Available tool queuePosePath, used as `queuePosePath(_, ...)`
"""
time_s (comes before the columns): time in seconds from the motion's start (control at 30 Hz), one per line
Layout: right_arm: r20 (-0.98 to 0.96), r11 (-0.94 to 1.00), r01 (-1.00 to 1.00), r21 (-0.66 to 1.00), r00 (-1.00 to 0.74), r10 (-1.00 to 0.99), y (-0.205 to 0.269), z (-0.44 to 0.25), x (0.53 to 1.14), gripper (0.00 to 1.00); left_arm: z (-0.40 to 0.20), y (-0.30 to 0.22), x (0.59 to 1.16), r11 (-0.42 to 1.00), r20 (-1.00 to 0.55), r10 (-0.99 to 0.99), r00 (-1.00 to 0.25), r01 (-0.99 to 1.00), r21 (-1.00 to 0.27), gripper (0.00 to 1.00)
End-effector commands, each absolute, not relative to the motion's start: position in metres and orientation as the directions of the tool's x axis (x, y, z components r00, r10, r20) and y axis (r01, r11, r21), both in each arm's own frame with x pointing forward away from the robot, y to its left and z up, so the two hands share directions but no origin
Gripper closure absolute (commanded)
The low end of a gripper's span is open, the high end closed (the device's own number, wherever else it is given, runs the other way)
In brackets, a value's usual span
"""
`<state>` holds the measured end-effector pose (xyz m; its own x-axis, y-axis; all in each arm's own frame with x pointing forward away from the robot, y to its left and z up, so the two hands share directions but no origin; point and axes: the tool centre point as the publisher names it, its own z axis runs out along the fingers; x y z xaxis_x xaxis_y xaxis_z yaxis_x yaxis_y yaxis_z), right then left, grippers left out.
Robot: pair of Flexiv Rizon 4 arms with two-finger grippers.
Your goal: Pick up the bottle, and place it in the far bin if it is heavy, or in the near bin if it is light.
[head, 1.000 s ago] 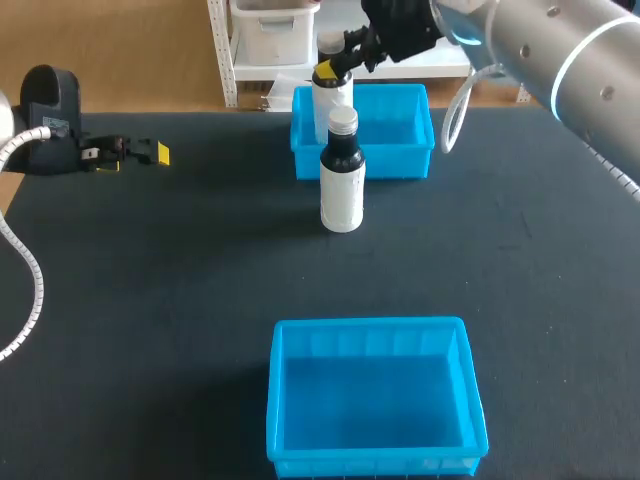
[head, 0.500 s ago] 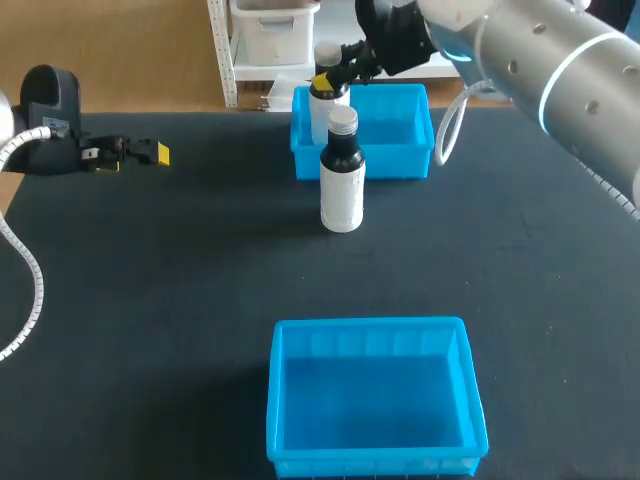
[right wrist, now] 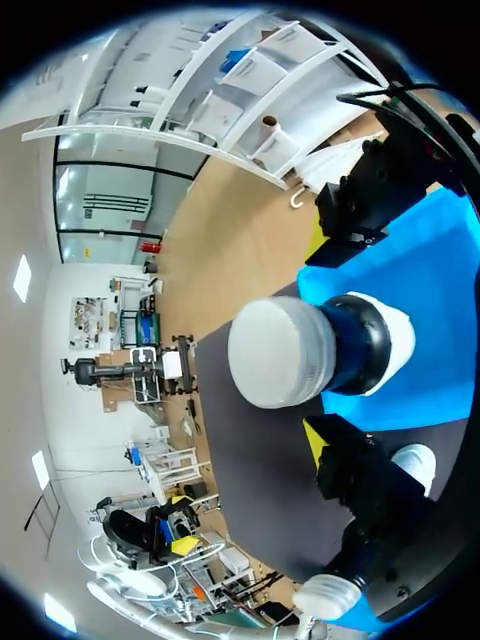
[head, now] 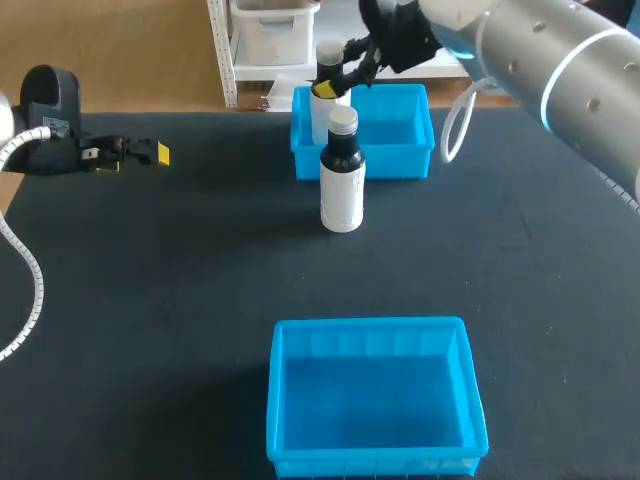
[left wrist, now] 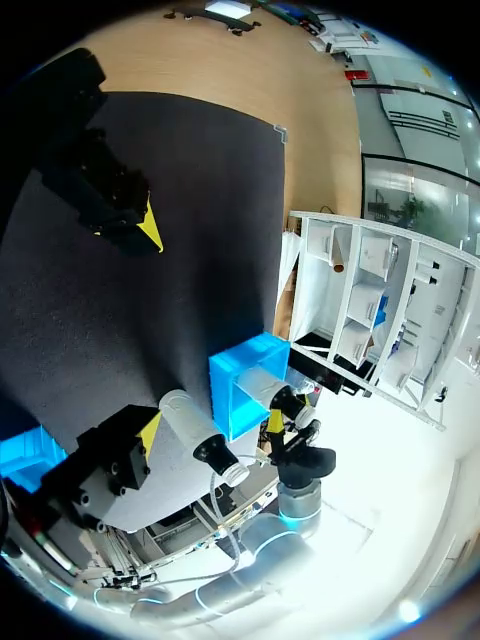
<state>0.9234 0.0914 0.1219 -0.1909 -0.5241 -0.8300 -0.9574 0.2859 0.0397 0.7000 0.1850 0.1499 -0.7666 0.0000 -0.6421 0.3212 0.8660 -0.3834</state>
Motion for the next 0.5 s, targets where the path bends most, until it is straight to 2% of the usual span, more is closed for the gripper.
queuePosePath(0.03,-0.828,0.114,-0.977,0.183,-0.215,-0.518,0.053,0.139,0.914,0.00,0.150,0.185,0.700,0.866,-0.642,0.000,-0.767,0.321,-0.383,0.00)
queuePosePath(0.3,-0.823,0.256,-0.953,0.160,-0.272,-0.499,-0.020,0.163,0.876,0.00,0.150,0.185,0.700,0.866,-0.642,0.000,-0.767,0.321,-0.383,0.00)
queuePosePath(0.5,-0.831,0.288,-0.950,0.121,-0.256,-0.494,-0.049,0.178,0.833,0.00,0.150,0.185,0.700,0.866,-0.642,0.000,-0.767,0.321,-0.383,0.00)
